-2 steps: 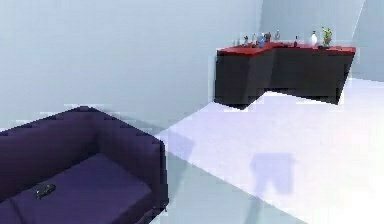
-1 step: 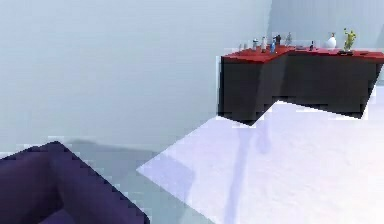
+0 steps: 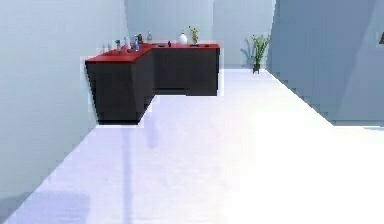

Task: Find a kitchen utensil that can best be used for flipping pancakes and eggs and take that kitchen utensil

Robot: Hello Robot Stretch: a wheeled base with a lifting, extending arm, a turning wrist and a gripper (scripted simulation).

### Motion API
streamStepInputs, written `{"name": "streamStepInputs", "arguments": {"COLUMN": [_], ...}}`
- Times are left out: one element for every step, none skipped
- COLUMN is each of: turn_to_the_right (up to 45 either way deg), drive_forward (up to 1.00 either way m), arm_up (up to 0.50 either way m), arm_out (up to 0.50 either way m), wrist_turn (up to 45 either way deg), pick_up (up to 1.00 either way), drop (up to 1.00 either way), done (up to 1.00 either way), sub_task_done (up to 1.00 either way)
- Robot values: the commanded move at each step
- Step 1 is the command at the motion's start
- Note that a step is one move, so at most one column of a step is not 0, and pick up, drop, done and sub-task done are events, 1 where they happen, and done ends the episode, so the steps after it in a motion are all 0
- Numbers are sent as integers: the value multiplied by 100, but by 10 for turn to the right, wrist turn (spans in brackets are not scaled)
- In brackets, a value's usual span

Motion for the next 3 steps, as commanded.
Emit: {"name": "streamStepInputs", "arguments": {"turn_to_the_right": [0,0,30], "drive_forward": [100,100,0], "arm_up": [0,0,0], "arm_out": [0,0,0], "wrist_turn": [0,0,0], "pick_up": [0,0,0], "drop": [0,0,0], "done": [0,0,0], "sub_task_done": [0,0,0]}}
